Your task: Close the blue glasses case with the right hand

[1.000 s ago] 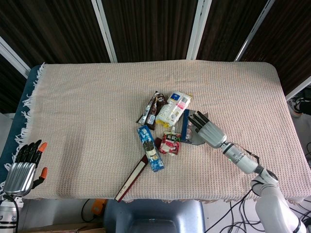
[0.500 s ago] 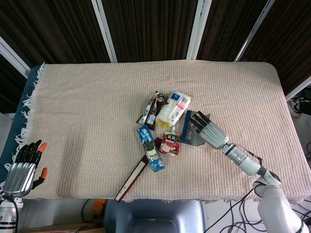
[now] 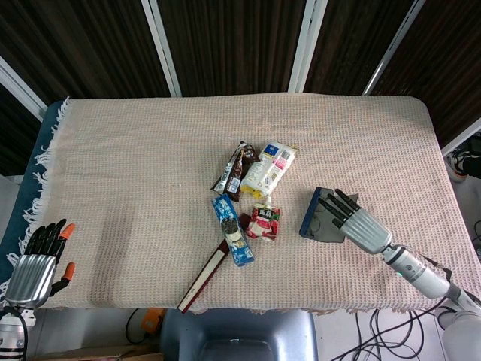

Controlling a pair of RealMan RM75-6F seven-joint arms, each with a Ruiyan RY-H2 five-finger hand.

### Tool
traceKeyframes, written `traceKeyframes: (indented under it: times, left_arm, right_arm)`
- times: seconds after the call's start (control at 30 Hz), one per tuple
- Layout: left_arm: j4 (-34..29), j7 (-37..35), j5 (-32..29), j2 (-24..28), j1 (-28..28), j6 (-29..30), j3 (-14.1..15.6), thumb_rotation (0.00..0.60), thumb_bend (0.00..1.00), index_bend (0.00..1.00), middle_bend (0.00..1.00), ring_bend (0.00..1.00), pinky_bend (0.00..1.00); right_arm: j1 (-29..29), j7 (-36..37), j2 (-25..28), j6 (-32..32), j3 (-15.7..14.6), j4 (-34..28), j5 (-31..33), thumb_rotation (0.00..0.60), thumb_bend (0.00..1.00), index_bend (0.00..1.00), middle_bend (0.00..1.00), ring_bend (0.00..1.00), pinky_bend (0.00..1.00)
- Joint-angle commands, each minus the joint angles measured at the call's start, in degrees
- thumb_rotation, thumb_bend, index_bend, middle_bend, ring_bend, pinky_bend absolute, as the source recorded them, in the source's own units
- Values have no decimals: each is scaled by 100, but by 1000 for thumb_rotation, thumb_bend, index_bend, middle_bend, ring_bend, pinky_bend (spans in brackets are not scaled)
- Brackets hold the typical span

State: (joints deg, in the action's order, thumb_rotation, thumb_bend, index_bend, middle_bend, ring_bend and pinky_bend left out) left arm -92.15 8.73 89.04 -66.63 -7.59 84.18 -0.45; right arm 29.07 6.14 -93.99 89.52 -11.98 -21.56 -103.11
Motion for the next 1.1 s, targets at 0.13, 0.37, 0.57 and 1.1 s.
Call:
traceKeyframes:
  times: [0.13,0.37,0.57,1.1]
  left_arm:
    - [13,-38,-10,9,-5,-16,-8,600,433,0,0,0,74]
    - [11,-41,-19,17,-18,-56,-7,600,435,0,0,0,74]
    - [10,-53,-19,28,-12,-46,-9,600,435,0,0,0,74]
    - [5,-98,-122,58,-28,-107,-55,600,438,0,0,0,74]
  right_arm:
    - [-136,-116,223,229,-62,-417,-127,600,739,779,111,0,0]
    - [256,-229,371,-259,84,-1184,-128,600,739,779,111,0,0]
    - [482,-375,418,-633,168,-1524,-102,600,738,778,111,0,0]
    - [1107,-1165,667,-1975,564,-2751,181,600,738,740,111,0,0]
